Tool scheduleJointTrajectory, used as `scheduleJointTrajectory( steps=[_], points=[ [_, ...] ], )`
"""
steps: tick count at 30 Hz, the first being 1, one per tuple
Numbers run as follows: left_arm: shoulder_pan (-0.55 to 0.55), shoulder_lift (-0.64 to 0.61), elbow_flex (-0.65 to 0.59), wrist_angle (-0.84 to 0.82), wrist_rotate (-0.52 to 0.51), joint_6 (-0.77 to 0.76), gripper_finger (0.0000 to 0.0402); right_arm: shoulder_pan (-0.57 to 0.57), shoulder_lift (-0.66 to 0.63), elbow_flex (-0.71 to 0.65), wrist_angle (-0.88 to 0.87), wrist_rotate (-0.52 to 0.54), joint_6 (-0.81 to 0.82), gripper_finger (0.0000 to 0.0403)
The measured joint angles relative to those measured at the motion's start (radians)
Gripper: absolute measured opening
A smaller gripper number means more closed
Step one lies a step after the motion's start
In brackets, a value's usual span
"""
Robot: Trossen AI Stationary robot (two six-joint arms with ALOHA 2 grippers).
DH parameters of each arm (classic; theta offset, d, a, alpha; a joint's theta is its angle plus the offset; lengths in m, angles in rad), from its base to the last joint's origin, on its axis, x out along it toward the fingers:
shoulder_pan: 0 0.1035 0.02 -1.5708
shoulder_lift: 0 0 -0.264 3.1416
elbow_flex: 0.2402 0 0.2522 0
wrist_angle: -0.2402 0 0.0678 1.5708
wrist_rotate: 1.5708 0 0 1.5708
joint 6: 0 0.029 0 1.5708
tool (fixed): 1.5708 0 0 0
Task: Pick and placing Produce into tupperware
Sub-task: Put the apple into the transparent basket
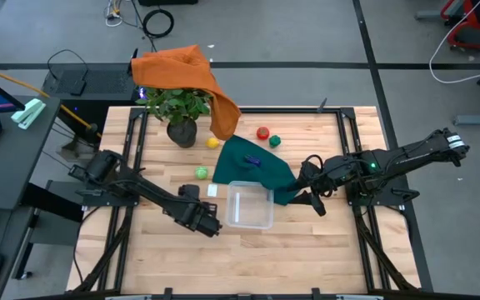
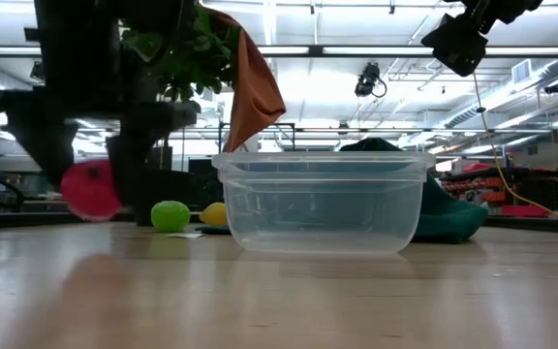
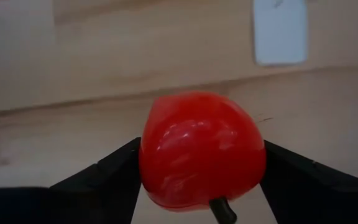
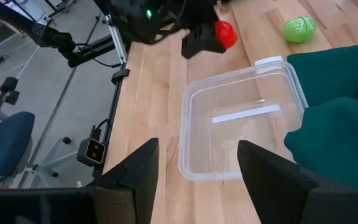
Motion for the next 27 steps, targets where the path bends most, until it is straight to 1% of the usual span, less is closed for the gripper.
scheduleJointTrajectory(
  steps=[3, 6, 9, 12, 18, 27],
  points=[
    [0.0, -0.045, 0.001, 0.001, -0.04, 0.005, 0.0279, 0.0, 0.0, 0.0, 0.0, 0.001, 0.0, 0.0181],
    [0.0, -0.087, 0.001, 0.017, -0.072, 0.03, 0.0284, 0.0, 0.0, 0.0, 0.001, 0.023, 0.0, 0.0181],
    [0.001, -0.12, 0.001, 0.063, -0.102, 0.089, 0.0296, 0.0, 0.0, 0.0, 0.0, 0.047, -0.005, 0.0181],
    [0.005, -0.137, 0.001, 0.117, -0.12, 0.167, 0.0296, 0.0, 0.0, 0.0, 0.0, 0.055, -0.005, 0.0181],
    [0.022, -0.143, 0.002, 0.326, -0.141, 0.341, 0.0282, -0.001, 0.0, 0.0, -0.001, 0.056, -0.003, 0.0181],
    [0.096, -0.143, 0.002, 0.672, -0.152, 0.572, 0.0289, -0.001, 0.0, 0.0, -0.003, 0.067, 0.003, 0.0181]
  ],
)
